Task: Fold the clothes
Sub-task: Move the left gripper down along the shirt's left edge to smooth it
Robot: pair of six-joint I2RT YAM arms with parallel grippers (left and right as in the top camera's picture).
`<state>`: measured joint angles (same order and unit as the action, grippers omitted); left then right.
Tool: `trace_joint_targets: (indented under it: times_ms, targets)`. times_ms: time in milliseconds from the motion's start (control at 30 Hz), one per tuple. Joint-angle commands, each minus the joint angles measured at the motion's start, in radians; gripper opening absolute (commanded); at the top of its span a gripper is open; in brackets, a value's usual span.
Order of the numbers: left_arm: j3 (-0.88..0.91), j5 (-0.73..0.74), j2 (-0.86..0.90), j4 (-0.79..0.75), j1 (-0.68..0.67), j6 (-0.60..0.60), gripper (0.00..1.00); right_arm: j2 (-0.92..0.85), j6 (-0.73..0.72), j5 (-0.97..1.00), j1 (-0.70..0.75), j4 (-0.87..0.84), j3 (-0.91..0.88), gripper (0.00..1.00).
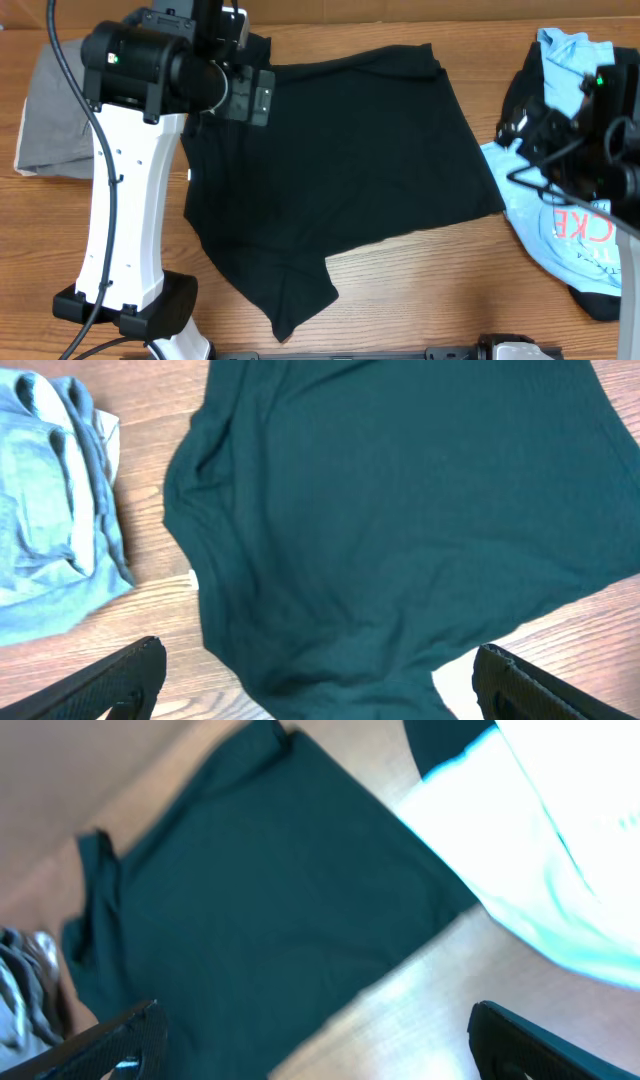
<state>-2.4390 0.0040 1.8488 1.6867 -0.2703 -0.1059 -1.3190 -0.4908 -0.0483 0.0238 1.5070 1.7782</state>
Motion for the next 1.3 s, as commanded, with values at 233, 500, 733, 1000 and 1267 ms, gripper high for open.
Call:
trace_joint_targets:
  times_ms: [233, 500, 733, 1000, 1267]
  targets:
    - [0.540, -0.172, -0.232, -0.021, -0.178, -0.300, 1.00, 0.071, 0.055, 0.092, -0.002, 0.035, -0.062, 1.00]
    - [0.910, -0.173, -0.307, -0.248, -0.172, -0.443, 1.00, 0.049, 0.107, 0.008, -0.002, -0.105, -0.202, 1.00]
    - [1.173, -0.242, -0.333, -0.489, -0.147, -0.447, 1.00, 0.033, 0.159, -0.025, -0.002, -0.201, -0.325, 1.00]
    - [1.490, -0.158, -0.333, -0.836, -0.016, -0.301, 1.00, 0.021, 0.158, -0.025, -0.002, -0.237, -0.353, 1.00]
    - [1.703, -0.030, -0.332, -1.159, 0.132, -0.239, 0.98, 0.021, 0.146, -0.026, -0.002, -0.254, -0.353, 1.00]
